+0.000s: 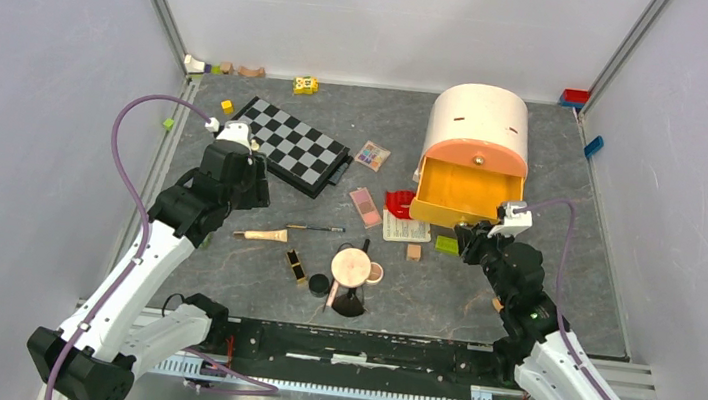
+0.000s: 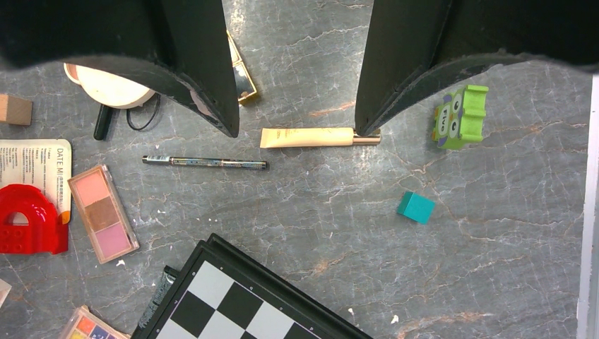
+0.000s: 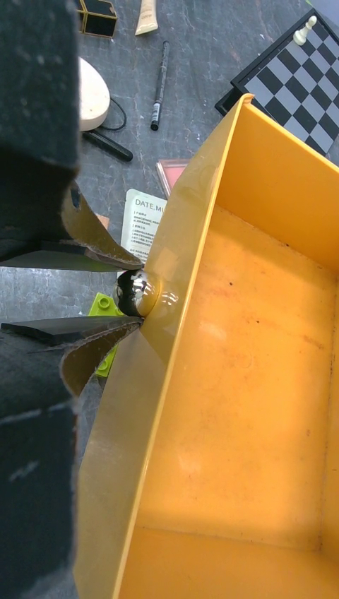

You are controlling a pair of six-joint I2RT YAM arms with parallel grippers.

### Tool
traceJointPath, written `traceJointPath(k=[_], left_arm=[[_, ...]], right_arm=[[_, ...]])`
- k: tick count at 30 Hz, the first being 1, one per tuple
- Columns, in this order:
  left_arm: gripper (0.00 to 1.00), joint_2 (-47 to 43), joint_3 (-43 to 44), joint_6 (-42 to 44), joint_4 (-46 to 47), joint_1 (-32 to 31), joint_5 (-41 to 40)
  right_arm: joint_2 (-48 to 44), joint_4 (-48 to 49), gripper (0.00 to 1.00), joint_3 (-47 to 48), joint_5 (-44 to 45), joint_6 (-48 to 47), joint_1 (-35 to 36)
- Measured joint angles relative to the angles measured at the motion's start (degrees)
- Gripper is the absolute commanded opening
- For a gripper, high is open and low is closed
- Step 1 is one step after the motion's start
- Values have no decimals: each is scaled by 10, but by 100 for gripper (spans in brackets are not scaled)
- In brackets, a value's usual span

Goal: Organize the makeup
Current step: Open the drawer in the storage box.

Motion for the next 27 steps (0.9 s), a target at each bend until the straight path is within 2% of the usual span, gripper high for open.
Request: traceJointPath(k=[8,27], left_arm=[[68,0,0,0,0,0,0],[67,0,0,0,0,0,0]], right_arm=[[-3,-13,8,7,-6,0,0],[-41,-54,7,13,-27,-5,0]])
